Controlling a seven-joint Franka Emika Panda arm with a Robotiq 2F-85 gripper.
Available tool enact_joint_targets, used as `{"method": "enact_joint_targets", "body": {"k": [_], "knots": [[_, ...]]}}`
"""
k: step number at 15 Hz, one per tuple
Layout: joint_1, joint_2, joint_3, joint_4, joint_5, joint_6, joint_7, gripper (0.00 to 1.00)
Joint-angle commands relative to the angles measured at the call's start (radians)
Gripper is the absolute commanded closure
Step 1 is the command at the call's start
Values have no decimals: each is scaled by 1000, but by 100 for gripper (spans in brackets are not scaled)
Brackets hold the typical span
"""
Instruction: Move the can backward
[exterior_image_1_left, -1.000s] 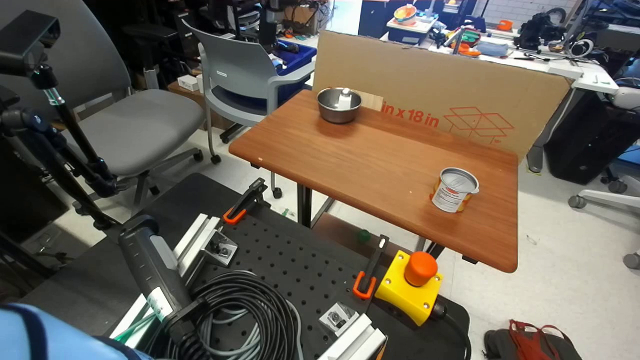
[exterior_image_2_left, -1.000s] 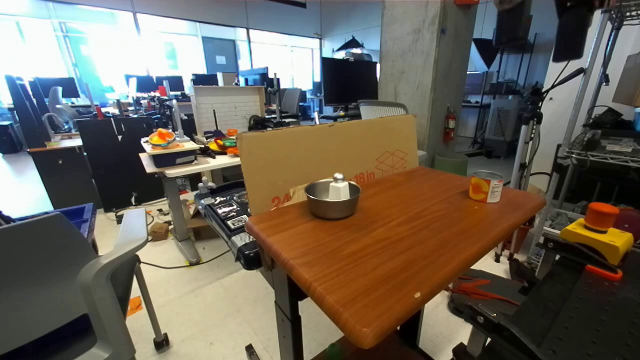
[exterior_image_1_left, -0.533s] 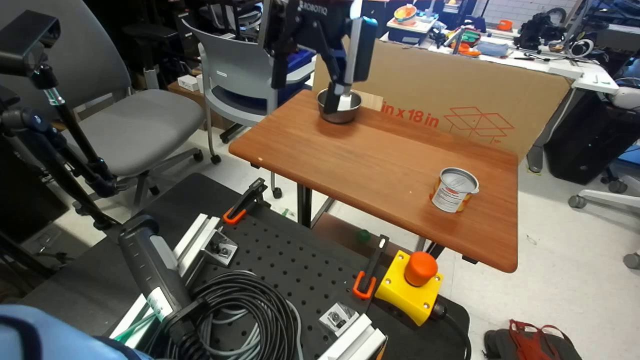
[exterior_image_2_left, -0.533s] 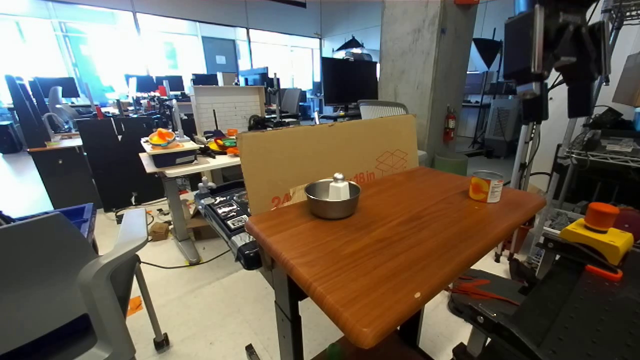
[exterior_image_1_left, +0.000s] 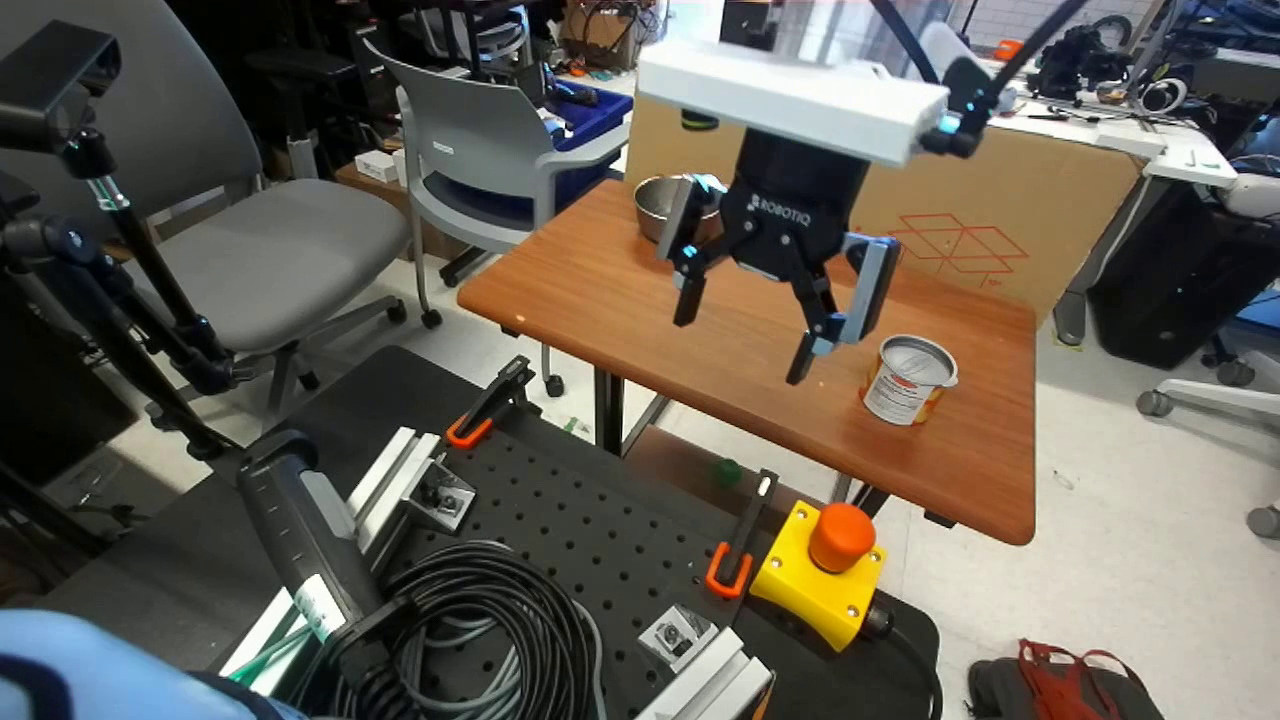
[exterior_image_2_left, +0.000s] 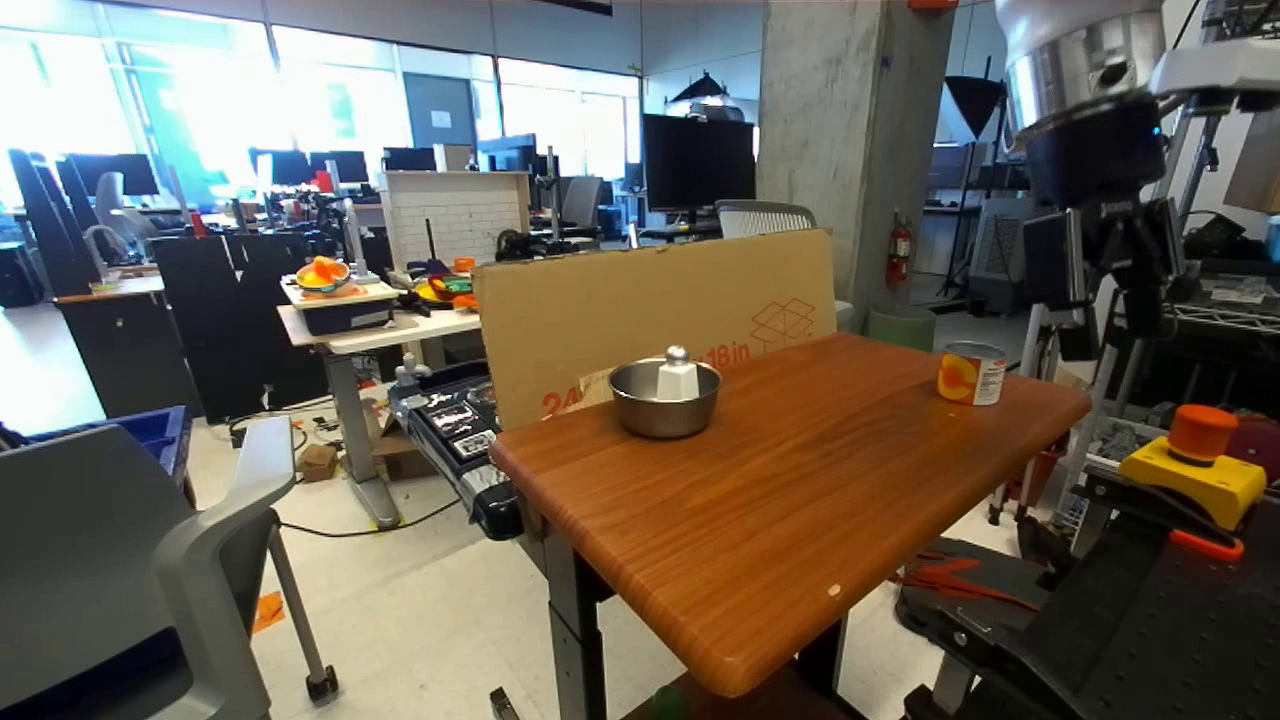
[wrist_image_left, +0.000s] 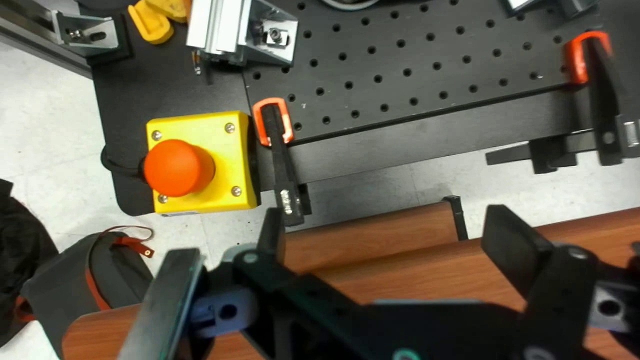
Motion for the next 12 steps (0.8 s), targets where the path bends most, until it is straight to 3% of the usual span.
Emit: {"method": "enact_joint_targets", "body": {"k": [1,6,12], "knots": [[-18,170,-35,99,-86,22,-13,0],[-29,329,-74,234,-171,-18,-70,0],[-40,469,-71,380,-167,-9,-168,0]]}}
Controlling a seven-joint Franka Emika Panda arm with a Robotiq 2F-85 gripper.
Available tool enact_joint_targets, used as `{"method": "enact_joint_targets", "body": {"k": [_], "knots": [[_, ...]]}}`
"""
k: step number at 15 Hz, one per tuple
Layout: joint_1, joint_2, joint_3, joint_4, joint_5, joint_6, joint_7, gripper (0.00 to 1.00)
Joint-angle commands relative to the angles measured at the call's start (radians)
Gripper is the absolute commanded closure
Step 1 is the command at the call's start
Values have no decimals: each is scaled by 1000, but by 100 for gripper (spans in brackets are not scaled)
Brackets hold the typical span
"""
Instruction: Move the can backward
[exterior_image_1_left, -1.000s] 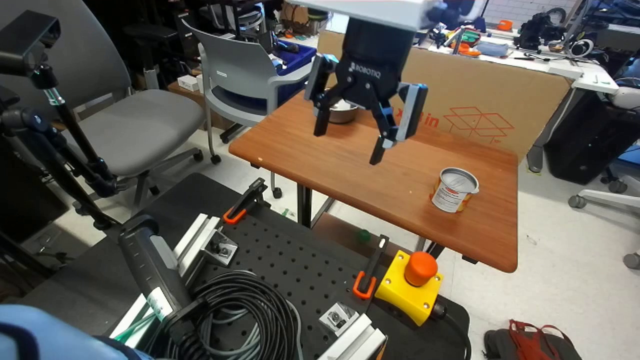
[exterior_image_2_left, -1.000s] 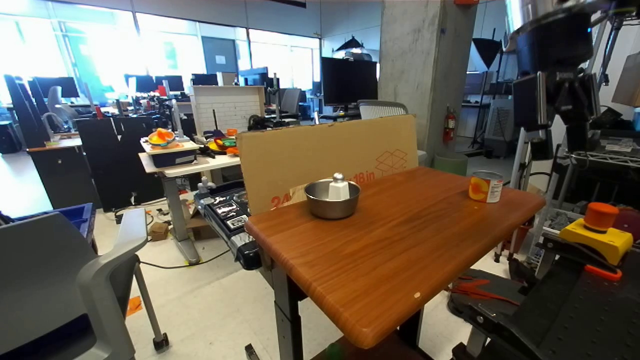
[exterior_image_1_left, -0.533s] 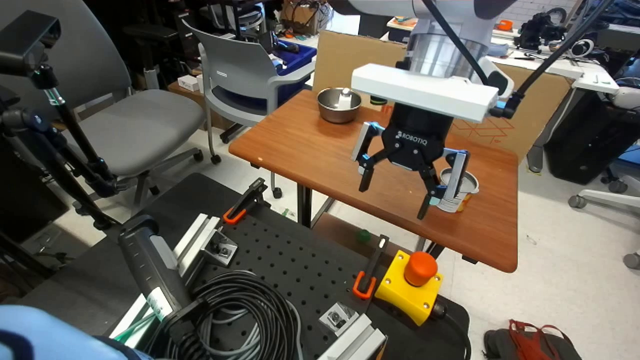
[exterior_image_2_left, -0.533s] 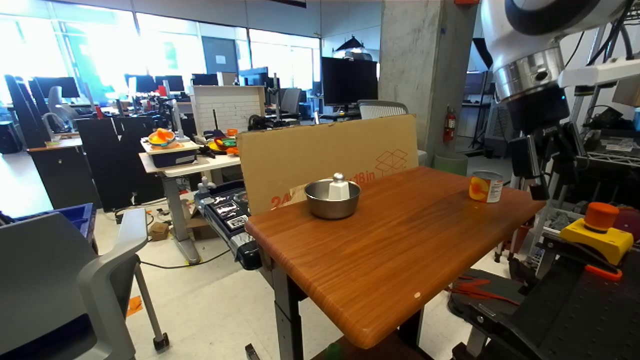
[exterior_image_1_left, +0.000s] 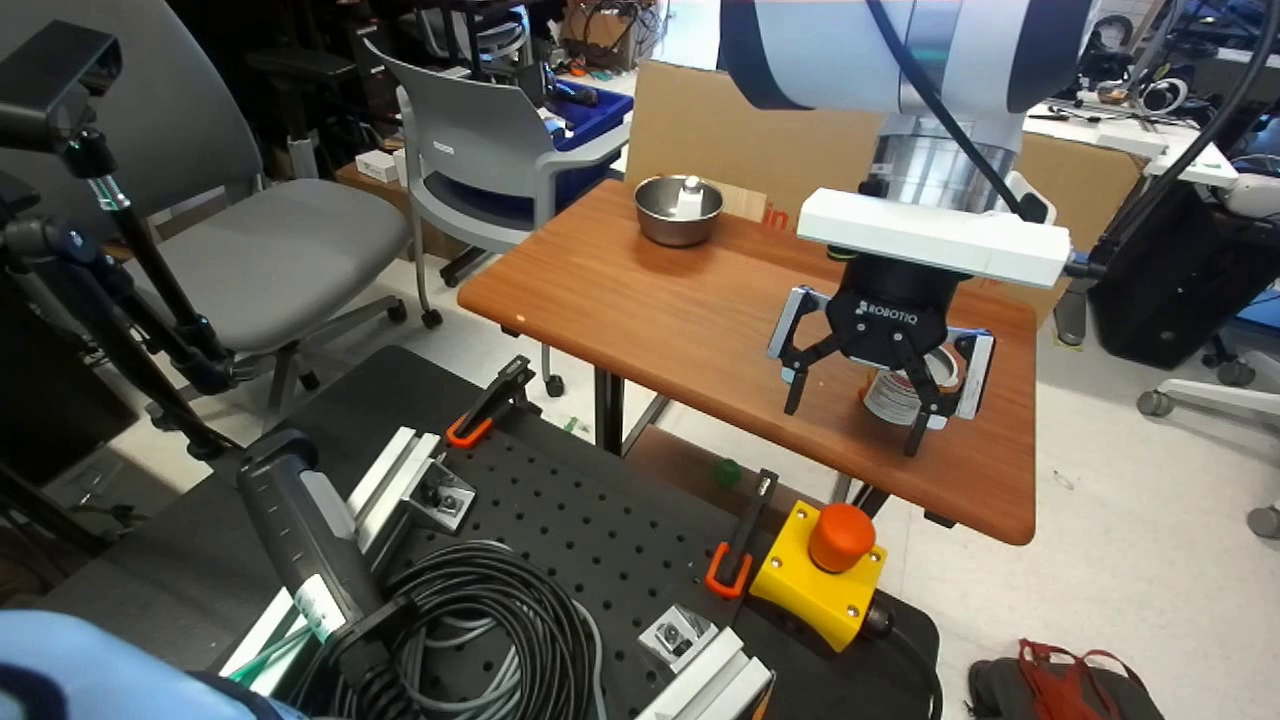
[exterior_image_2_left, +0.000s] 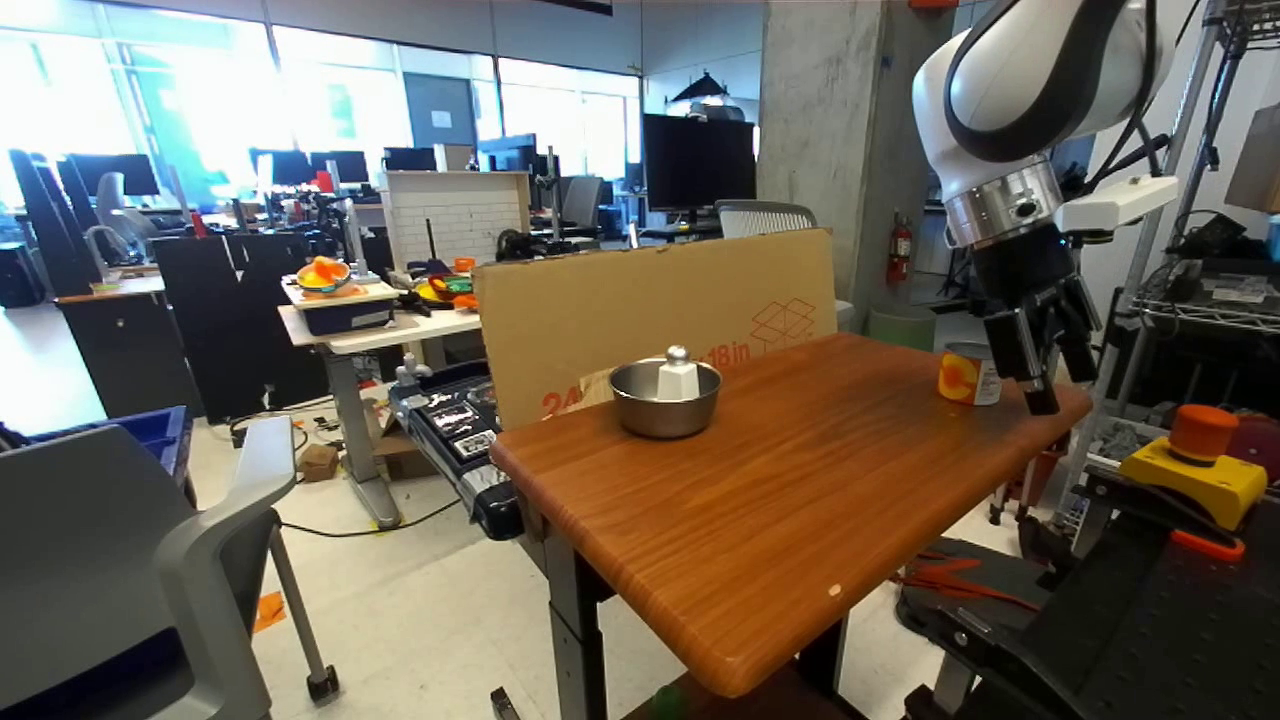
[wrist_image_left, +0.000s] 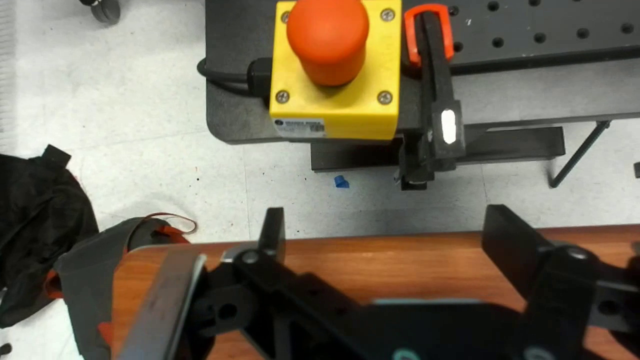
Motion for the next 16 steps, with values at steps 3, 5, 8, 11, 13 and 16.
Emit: {"method": "enact_joint_targets", "body": {"k": [3,5,8,11,13,16], "knots": [[-8,126,19,164,13,-30,-80,0],[5,168,21,239,17,-52,-48,0],[12,206,34,358,50,-103,-22,0],[19,236,46,500,90,-189,13,0],[26,268,48,600,114,-243,51,0],[28,310,52,695,142,-284,72,0]]}}
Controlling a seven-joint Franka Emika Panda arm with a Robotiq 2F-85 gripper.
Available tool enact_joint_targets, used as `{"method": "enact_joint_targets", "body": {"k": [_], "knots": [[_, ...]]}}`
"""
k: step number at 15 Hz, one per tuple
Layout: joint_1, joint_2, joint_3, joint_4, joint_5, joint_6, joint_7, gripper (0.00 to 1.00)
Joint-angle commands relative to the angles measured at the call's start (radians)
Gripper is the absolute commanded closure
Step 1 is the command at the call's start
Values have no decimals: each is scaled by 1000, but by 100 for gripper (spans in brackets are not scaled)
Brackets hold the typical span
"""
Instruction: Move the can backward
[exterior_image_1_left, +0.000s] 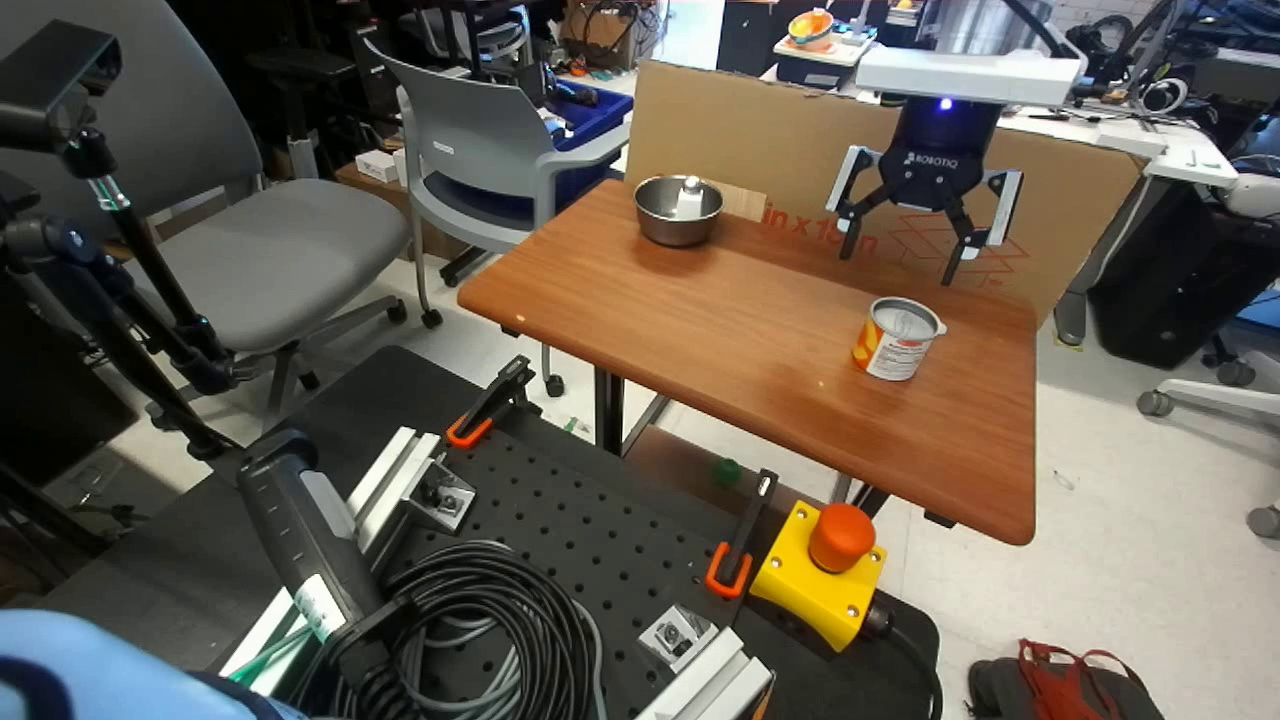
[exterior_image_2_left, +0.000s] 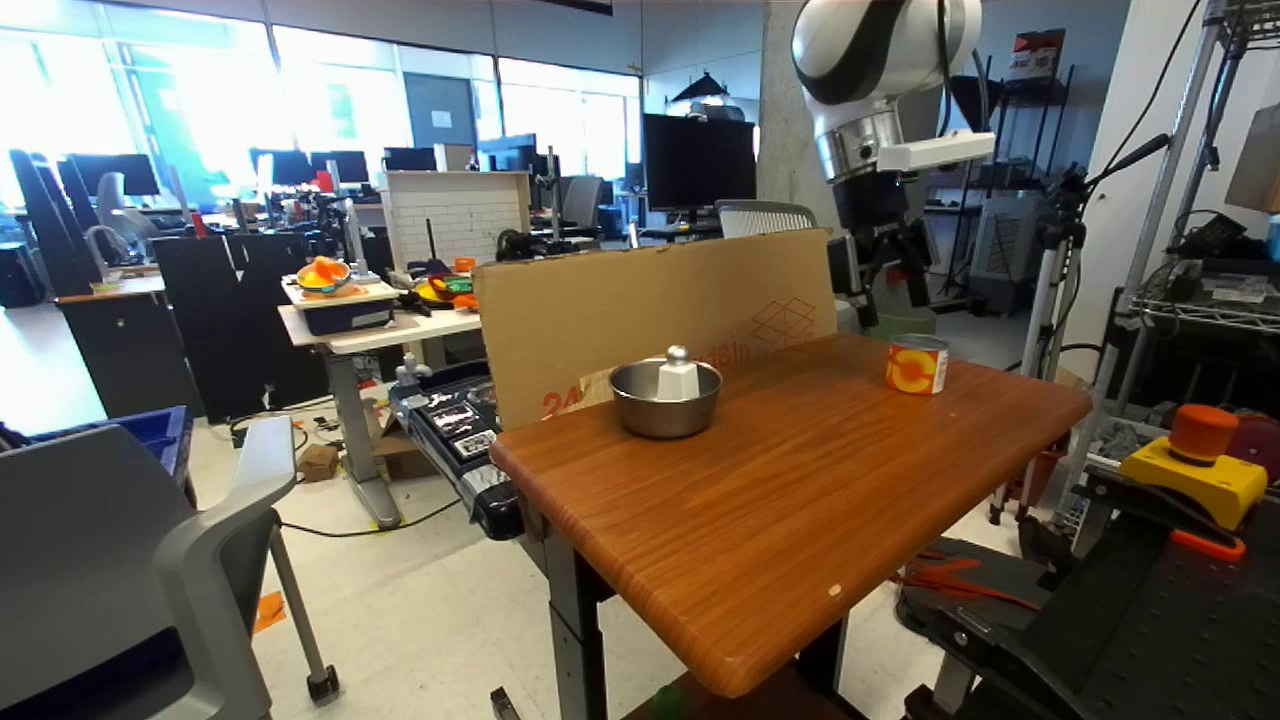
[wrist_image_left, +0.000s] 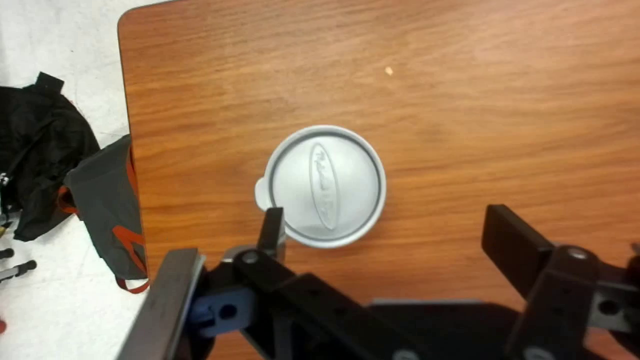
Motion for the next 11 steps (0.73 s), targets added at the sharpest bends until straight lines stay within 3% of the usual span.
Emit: {"method": "enact_joint_targets", "body": {"k": [1,4,7,8,11], "knots": [[0,73,9,136,36,-65,22,0],[3,20,22,78,57,-29,11,0],[6,-107,36,-94,82,67,16,0],[6,2,25,43,59,5,8,0],[9,-69,31,-43,64,37,9,0]]}}
